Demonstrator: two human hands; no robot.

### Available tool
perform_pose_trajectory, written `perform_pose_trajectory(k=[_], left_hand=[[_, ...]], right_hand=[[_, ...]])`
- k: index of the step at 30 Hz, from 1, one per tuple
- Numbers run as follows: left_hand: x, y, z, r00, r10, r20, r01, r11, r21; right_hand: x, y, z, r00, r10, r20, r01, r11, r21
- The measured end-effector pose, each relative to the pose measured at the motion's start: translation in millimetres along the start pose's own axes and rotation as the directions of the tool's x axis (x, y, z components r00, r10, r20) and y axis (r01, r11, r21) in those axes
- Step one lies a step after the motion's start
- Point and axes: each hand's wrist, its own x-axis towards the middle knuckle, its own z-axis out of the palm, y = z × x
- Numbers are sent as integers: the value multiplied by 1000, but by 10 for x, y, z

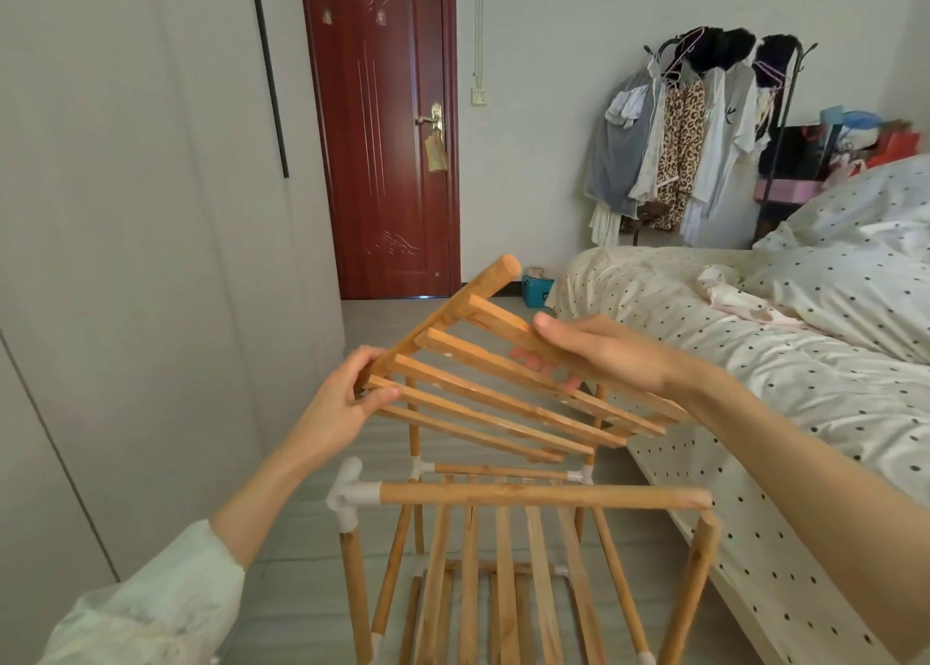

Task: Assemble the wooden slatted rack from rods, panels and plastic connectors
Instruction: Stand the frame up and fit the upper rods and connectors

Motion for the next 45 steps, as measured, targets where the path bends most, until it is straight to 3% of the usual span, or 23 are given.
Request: perform_pose_trajectory(k=[5,8,10,11,13,15,16,17,21,24,27,31,35,37,41,43,45], left_hand=[[10,-90,-37,998,18,-53,-15,999,44],[35,-152,14,977,8,-212,8,997,77],[94,-188,41,958,-108,-264,115,993,10],[133,-221,47,950,-217,-224,209,976,-58],[166,-252,41,871,-473,-136,419,857,-299],[185,-277,13,747,-665,-4,498,563,-659],[170,-276,-9,688,-723,63,516,426,-743],[173,-256,-29,643,-757,114,521,323,-790],[153,-184,-89,557,-773,303,616,139,-776],[102,-122,-80,578,-720,384,734,253,-630],[96,-69,-48,658,-671,340,683,343,-645],[148,4,-63,734,-621,276,591,383,-710],[201,-100,-18,767,-625,143,438,347,-829],[189,-96,7,789,-601,127,414,368,-832],[244,-76,28,807,-580,114,416,420,-807],[286,-79,21,815,-570,109,428,465,-775],[326,-86,10,820,-562,111,443,500,-744]], right_hand=[[-9,-147,9,982,-96,160,121,981,-154],[61,-115,198,980,-117,158,148,968,-200],[130,-81,318,969,-217,115,241,929,-279],[161,-73,353,964,-253,83,266,907,-326],[193,-70,383,958,-285,33,272,864,-424],[201,-29,430,945,-324,35,298,815,-497],[205,-2,469,936,-349,47,320,788,-526],[209,23,512,924,-377,54,341,754,-561],[228,134,659,841,-533,95,443,577,-686],[227,160,726,776,-613,147,508,470,-722],[244,124,721,749,-651,125,516,455,-725],[251,19,744,848,-529,31,444,678,-586],[378,54,657,938,-339,-71,226,754,-617],[461,53,616,987,-158,10,136,815,-563],[545,-22,627,974,32,222,75,885,-460],[581,-34,644,972,49,230,60,893,-446],[619,1,682,989,18,149,44,914,-403]])
